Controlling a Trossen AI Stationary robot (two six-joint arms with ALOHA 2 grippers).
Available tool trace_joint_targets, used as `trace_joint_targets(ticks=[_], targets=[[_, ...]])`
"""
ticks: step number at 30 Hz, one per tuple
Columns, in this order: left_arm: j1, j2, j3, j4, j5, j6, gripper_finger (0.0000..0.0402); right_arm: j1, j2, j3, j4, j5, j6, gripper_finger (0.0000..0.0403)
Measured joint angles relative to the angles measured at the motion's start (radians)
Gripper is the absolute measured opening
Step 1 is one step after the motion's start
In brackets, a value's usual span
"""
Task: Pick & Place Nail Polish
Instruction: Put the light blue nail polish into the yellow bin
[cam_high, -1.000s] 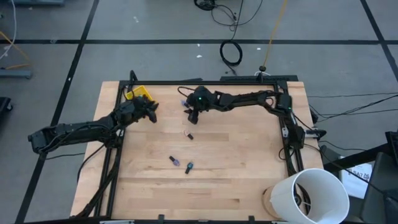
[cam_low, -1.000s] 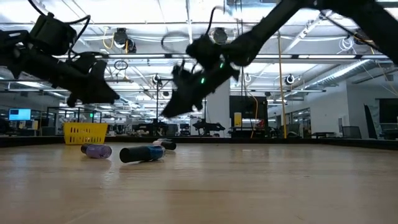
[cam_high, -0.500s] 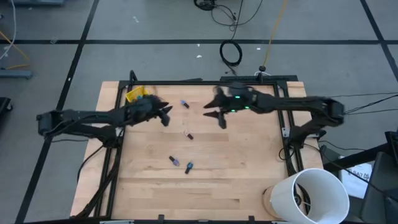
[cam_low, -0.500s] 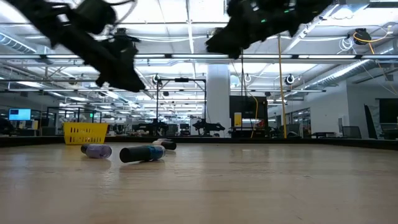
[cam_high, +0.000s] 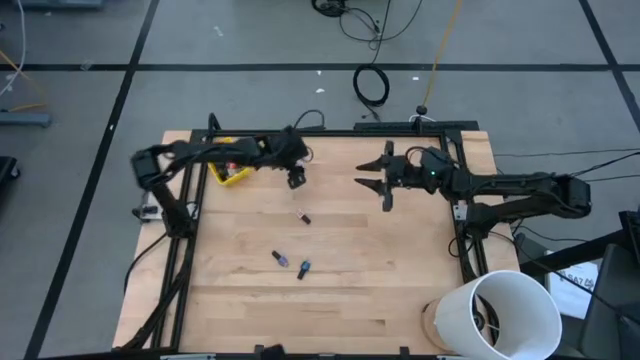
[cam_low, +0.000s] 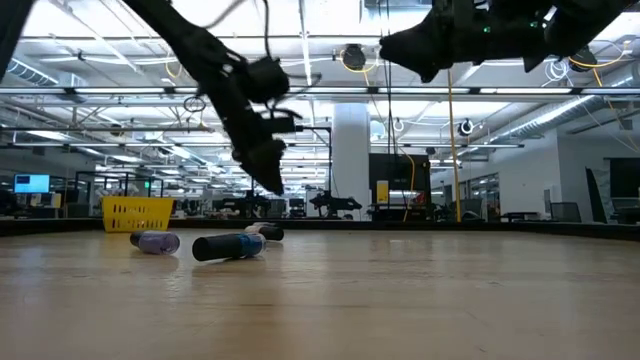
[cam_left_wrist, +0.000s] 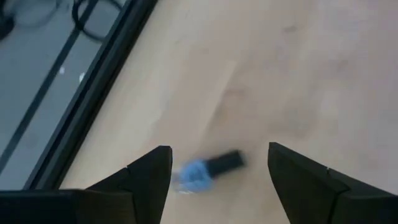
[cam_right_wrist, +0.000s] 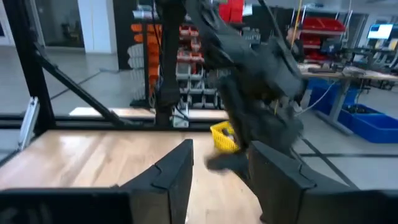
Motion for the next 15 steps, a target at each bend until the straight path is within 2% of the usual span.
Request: trace_joint_targets(ticks=[4,7,12,15], targets=[[0.042,0.109,0.097,-0.033,0.012,0.015,0.0259,0.0,-0.014,0.0,-0.056,0.0,-0.005,0.014],[0.07,0.158,0.141,-0.064,0.068,0.065,0.0253,0.0,-0.014,-0.001,-0.082,0.0,-0.02,0.014],[0.124,0.184,0.165,-0.135,0.2,0.14,0.024,0.0,-0.014,-0.001,-0.113,-0.003,-0.036,0.0139],[0.147,0.183,0.165,-0.169,0.241,0.171,0.0232,0.0,-0.014,-0.001,-0.113,-0.003,-0.039,0.0139]])
